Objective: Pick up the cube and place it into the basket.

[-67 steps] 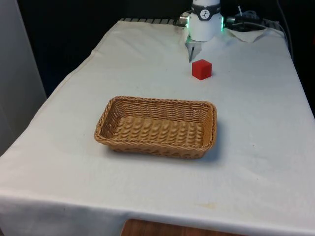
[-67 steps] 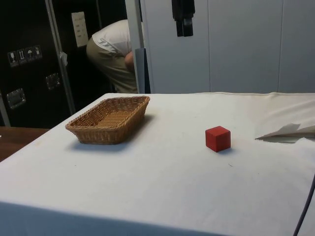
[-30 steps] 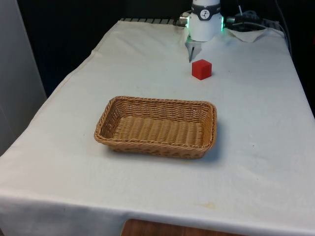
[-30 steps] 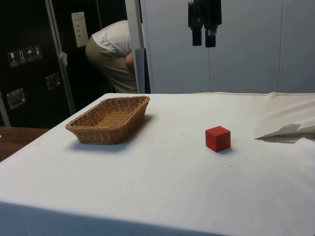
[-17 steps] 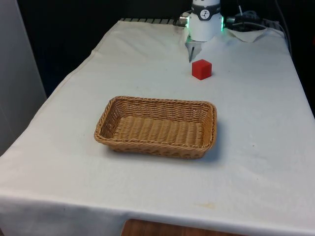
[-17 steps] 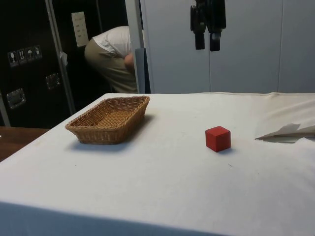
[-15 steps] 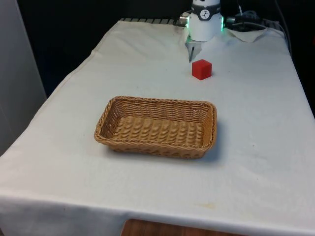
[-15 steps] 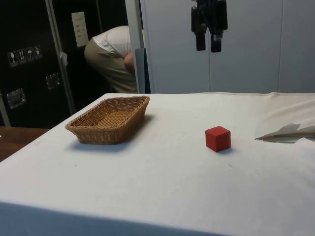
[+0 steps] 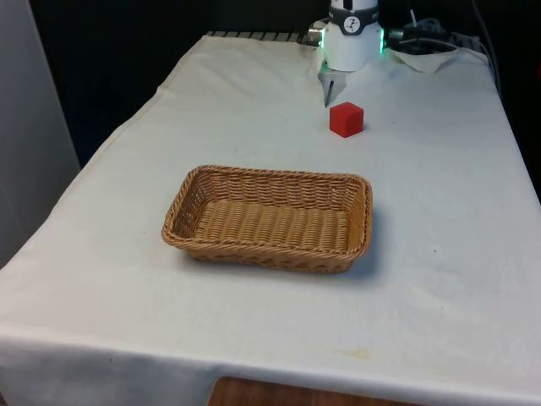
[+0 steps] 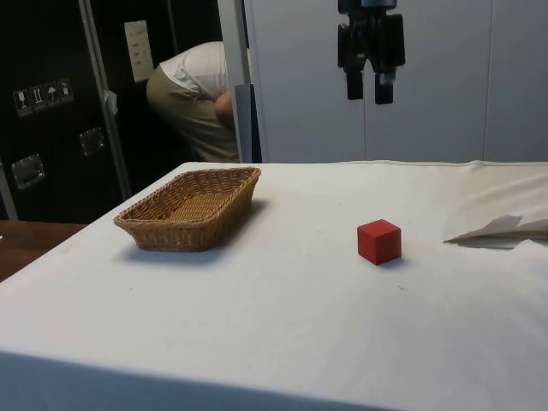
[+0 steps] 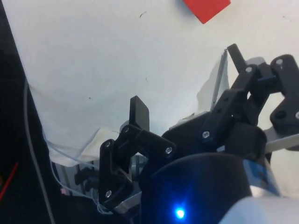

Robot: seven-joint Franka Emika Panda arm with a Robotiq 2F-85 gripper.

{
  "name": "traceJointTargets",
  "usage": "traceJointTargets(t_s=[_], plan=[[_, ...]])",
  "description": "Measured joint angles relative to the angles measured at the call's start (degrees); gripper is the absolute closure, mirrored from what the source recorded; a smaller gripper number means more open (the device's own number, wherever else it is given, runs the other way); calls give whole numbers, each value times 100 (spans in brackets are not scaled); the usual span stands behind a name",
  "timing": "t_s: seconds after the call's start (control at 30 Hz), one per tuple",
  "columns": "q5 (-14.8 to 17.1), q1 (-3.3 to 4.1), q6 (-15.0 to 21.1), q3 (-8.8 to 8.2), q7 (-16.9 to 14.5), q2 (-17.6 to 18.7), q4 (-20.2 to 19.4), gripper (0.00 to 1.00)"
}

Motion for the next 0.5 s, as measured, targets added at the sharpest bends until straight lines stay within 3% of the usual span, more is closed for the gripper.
traceJointTargets(t_s=[0.1, 0.33, 0.5], plan=[[0, 0, 57, -6, -11, 17, -29, 0], [0, 0, 699, -6, -183, 372, -166, 0], [0, -6, 963, -6, -269, 453, -281, 0]])
